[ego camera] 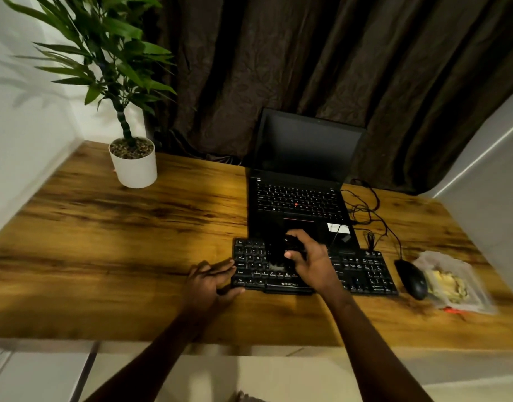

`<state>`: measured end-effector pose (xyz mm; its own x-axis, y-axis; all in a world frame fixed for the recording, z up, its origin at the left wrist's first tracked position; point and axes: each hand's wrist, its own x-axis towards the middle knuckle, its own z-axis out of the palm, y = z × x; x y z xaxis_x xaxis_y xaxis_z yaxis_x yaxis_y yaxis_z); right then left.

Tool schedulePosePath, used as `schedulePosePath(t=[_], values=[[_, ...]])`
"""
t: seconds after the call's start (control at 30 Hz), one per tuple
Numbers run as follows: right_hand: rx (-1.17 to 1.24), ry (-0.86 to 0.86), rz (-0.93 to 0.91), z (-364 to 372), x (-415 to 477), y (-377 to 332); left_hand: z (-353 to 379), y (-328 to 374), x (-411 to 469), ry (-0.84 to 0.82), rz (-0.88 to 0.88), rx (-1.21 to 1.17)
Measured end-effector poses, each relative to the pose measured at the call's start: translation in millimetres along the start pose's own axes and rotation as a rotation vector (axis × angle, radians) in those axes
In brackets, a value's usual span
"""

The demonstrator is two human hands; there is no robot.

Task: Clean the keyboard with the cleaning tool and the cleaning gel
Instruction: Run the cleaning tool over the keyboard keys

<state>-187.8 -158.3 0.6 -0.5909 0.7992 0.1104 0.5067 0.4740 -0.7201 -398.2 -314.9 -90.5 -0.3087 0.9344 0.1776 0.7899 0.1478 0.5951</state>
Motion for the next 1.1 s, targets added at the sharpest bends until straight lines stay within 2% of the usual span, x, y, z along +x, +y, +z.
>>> schedulePosePath(t=[0.13, 0.33, 0.53, 0.8, 0.97, 1.1], values=[[-0.078, 0.019, 0.048, -29.0, -13.3, 21.6, 2.9, -2.4, 1.1, -0.019, -0.001, 0.002], [-0.014, 0.082, -0.011, -32.8, -15.5, 30.1, 6.0, -3.4, -0.2, -0.009, -0.07, -0.061], [0.07, 0.033, -0.037, -15.8, -5.2, 15.7, 2.4, 1.1, 1.0, -0.051, -0.049, 0.024], [-0.041, 0.035, 0.074, -64.0, -18.6, 53.4, 4.8, 1.3, -1.2, -0.027, -0.002, 0.122], [0.017, 0.016, -0.008, -49.5, -12.1, 40.6, 4.7, 4.1, -1.0, -0.027, -0.001, 0.142], [0.013, -0.029, -0.005, -34.5, -6.2, 42.2, 3.9, 8.7, -2.5, -0.004, -0.007, 0.161]])
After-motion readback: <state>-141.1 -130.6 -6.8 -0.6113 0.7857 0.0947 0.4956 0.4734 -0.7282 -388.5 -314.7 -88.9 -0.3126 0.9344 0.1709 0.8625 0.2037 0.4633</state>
